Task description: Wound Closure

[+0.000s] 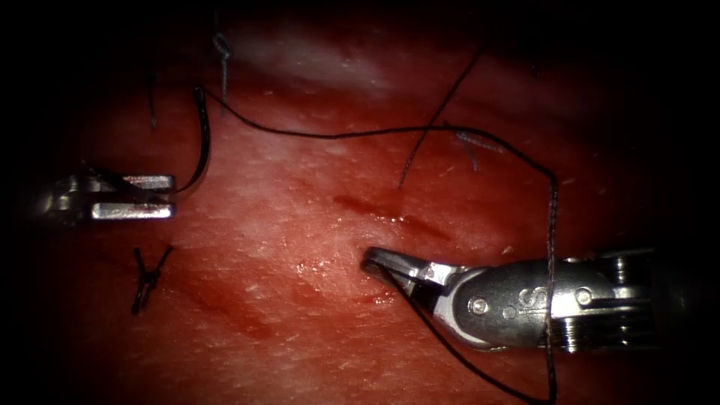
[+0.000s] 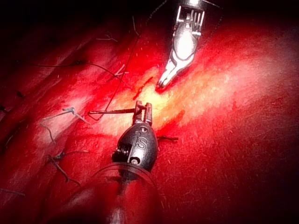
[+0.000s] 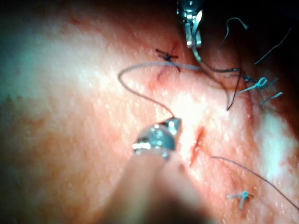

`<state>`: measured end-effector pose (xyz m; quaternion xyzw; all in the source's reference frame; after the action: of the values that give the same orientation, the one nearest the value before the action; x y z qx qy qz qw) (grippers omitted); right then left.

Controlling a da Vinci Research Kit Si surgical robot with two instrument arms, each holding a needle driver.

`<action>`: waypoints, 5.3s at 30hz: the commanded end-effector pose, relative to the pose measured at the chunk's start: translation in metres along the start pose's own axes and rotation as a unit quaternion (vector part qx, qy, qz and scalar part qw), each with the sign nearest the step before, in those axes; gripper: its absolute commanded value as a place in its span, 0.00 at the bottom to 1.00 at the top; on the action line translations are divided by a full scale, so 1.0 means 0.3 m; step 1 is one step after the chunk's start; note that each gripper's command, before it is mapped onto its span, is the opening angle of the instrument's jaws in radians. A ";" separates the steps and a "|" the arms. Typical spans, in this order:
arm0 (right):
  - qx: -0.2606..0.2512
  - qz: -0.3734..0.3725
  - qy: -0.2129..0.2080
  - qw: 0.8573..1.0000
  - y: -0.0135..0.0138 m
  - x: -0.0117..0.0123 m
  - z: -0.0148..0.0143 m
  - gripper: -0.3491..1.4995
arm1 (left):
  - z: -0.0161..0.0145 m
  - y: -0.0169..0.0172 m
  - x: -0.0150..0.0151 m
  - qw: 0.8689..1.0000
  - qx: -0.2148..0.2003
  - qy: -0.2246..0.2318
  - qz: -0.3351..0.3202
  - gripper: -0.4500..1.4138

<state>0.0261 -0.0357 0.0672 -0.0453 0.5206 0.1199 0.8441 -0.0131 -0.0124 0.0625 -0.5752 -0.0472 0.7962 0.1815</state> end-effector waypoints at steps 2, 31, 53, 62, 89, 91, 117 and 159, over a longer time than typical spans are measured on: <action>0.005 -0.005 0.006 1.000 -0.0052 0.0037 -0.0004 0.00 | 0.002 0.001 -0.001 1.000 0.000 0.000 0.000 0.00; 0.071 -0.059 -0.005 0.996 -0.0264 0.0281 -0.0104 0.00 | -0.013 0.002 -0.001 0.979 0.085 -0.168 -0.080 0.97; 0.068 -0.056 -0.010 0.996 -0.0230 0.0247 -0.0114 0.00 | 0.020 0.025 0.047 0.977 0.092 -0.137 0.136 0.79; 0.069 -0.034 0.004 0.997 -0.0242 0.0357 -0.0148 0.69 | 0.029 0.030 0.034 0.977 0.037 -0.127 0.165 0.66; 0.028 -0.045 -0.007 0.999 0.0028 -0.0008 0.0075 0.70 | 0.010 0.016 0.020 0.987 0.061 -0.135 0.062 0.58; 0.018 -0.048 -0.014 0.999 0.0036 -0.0030 0.0099 0.55 | 0.010 0.016 0.018 0.988 0.064 -0.135 0.049 0.58; 0.055 -0.063 -0.012 0.996 -0.0143 0.0283 -0.0069 0.00 | 0.007 0.014 0.000 0.974 0.099 -0.183 -0.089 0.62; -0.002 -0.077 -0.018 0.997 0.0004 0.0040 0.0014 0.00 | 0.010 0.016 0.003 0.977 0.084 -0.177 -0.089 0.58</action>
<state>0.0263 -0.0350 0.0661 -0.0855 0.4996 0.0559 0.8602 -0.0166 -0.0159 0.0609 -0.4013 -0.0620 0.8672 0.2883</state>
